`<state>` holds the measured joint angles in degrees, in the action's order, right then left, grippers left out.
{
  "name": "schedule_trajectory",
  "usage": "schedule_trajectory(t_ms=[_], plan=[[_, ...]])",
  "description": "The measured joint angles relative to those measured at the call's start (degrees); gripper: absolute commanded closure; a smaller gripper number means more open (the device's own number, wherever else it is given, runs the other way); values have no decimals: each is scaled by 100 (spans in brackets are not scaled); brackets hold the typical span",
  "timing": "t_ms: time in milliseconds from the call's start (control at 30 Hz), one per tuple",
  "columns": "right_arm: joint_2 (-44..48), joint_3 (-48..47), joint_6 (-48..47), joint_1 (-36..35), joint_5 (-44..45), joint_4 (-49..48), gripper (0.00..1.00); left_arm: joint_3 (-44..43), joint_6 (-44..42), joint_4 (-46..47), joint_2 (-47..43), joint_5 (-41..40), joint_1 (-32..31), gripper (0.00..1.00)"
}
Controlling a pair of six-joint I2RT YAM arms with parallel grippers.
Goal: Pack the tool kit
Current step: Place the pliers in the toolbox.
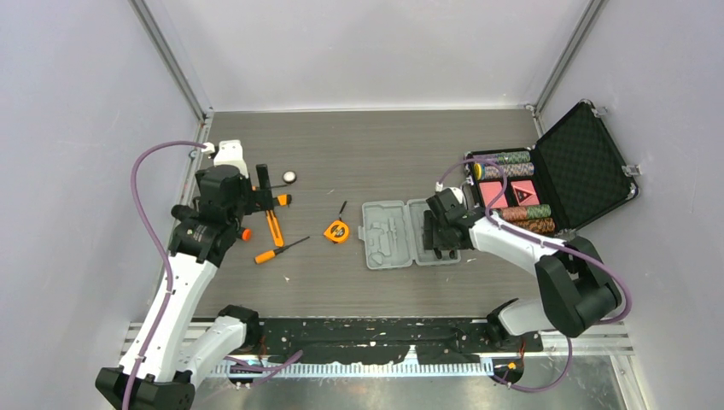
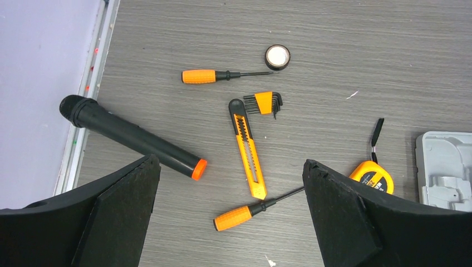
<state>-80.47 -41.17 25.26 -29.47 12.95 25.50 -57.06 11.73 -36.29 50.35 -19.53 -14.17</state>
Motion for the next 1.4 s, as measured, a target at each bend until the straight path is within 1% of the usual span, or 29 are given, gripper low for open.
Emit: schedule_trajectory(t_ms=[167, 300, 667, 1000, 1167, 1267, 1400], plan=[[245, 127, 109, 2, 94, 33, 80, 17, -2, 2, 0, -2, 0, 0], [352, 136, 127, 2, 225, 33, 75, 26, -4, 2, 0, 0, 0, 1], [116, 136, 74, 2, 310, -103, 64, 33, -22, 2, 0, 0, 0, 1], [61, 133, -127, 2, 323, -203, 48, 68, 22, 22, 9, 219, -52, 1], [151, 131, -247, 2, 332, -181, 43, 28, 221, -59, 225, 527, -210, 0], [212, 120, -289, 2, 354, -179, 36, 9, 345, -114, 387, 664, -431, 0], [223, 109, -332, 2, 374, -184, 34, -17, 540, -199, 551, 780, -826, 0]])
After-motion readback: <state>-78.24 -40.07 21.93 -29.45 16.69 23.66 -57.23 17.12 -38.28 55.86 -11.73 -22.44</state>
